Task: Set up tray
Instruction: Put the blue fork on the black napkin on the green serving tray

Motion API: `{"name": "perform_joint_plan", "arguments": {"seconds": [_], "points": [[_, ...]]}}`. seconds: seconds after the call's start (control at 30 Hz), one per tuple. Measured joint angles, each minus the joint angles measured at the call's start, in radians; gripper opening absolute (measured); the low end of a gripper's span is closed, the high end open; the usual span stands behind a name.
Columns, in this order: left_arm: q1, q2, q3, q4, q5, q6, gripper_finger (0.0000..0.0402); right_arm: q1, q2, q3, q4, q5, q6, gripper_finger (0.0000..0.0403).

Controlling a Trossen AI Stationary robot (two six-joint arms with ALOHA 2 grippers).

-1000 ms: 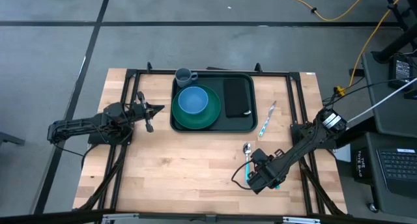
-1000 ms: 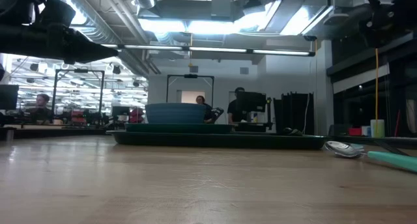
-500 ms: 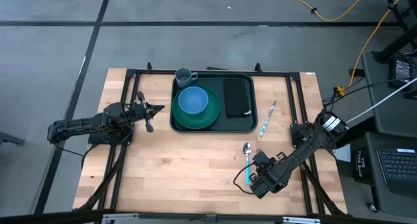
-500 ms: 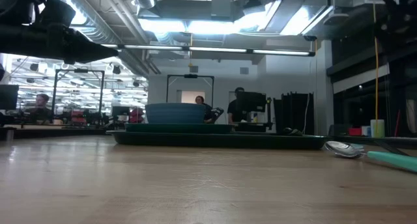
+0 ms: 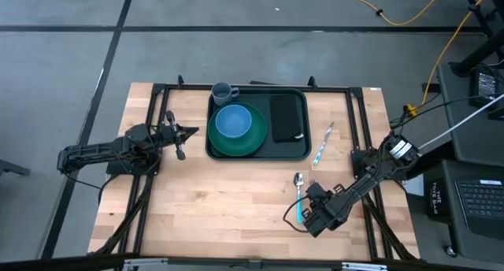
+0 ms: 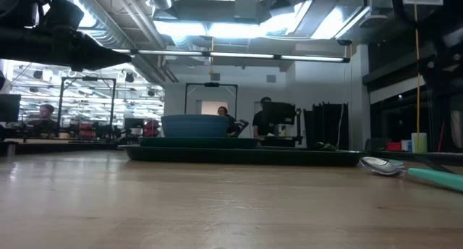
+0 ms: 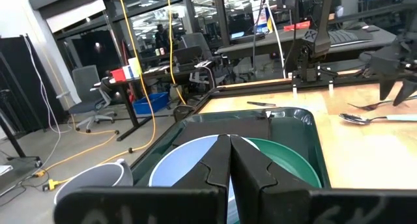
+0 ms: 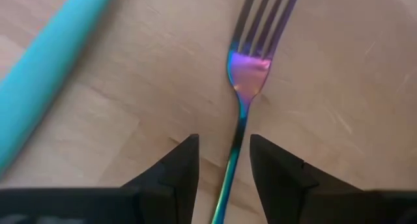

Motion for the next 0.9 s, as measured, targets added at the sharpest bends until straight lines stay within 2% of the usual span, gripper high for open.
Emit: {"name": "perform_joint_plan", "arguments": {"seconds": [0.9], "points": [[0.000,0.000,0.000,0.000,0.000,0.000,0.0004,-0.083,-0.013,-0.026,0.041,-0.057,-0.162,0.0140]]}}
